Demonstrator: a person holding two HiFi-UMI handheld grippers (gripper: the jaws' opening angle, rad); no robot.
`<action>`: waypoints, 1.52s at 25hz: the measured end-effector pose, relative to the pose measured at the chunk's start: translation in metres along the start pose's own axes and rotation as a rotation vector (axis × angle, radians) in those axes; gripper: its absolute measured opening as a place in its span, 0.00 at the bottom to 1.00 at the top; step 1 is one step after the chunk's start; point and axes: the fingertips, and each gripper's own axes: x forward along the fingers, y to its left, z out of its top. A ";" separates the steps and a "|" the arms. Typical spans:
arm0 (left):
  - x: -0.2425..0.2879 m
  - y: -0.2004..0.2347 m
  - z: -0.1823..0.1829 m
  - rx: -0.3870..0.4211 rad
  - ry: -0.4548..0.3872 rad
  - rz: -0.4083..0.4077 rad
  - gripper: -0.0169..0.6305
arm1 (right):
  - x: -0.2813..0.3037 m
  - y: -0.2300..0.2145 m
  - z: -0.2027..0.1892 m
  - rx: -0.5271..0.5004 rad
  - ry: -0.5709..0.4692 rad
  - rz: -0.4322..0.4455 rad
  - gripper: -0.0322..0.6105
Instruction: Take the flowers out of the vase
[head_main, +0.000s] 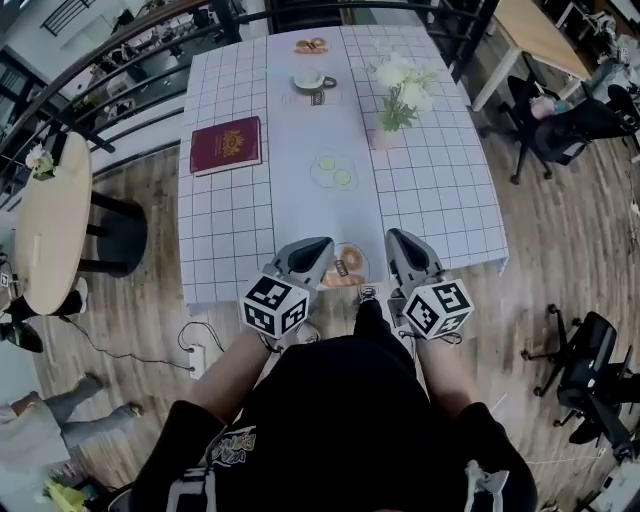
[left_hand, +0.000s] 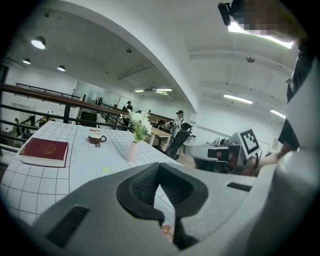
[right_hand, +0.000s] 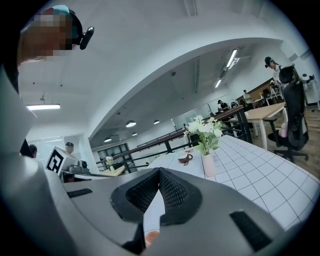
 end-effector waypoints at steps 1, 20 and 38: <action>0.005 0.002 0.001 -0.003 0.000 0.001 0.04 | 0.004 -0.006 0.002 -0.001 0.003 -0.001 0.08; 0.097 0.036 0.020 -0.032 0.010 0.048 0.04 | 0.064 -0.098 0.014 0.006 0.054 0.015 0.08; 0.169 0.068 0.024 -0.042 0.021 0.110 0.04 | 0.116 -0.160 0.010 -0.003 0.094 0.031 0.08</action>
